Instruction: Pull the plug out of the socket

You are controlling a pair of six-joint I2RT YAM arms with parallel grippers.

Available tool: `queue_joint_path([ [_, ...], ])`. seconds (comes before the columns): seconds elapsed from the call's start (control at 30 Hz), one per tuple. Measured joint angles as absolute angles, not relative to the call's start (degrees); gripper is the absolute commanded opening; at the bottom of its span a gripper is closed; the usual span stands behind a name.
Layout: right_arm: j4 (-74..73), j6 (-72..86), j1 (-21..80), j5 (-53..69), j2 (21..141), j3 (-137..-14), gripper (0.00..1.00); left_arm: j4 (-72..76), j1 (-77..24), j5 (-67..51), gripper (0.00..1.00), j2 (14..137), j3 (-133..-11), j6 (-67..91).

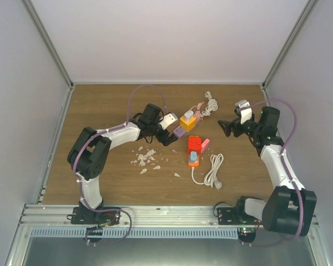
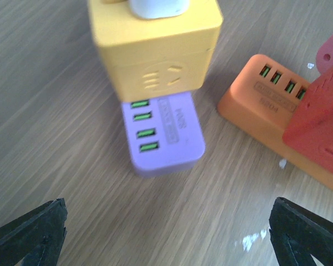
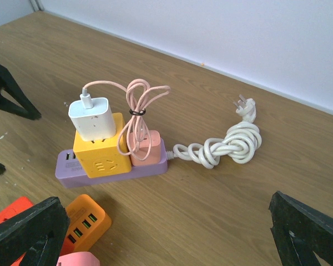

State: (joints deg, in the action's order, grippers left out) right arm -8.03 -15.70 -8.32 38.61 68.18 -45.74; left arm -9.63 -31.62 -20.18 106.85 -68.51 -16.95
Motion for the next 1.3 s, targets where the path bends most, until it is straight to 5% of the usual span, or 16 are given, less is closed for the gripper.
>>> queue_joint_path([
  [0.83,-8.1,-16.3,-8.3,38.6,67.6,-45.7,1.0,-2.0,-35.0,-13.4,0.72,120.7,-76.9,-14.1],
  [1.3,-8.0,-16.6,-8.3,38.6,67.6,-44.9,1.0,-1.1,-34.8,-11.3,0.47,121.8,-76.6,-14.3],
])
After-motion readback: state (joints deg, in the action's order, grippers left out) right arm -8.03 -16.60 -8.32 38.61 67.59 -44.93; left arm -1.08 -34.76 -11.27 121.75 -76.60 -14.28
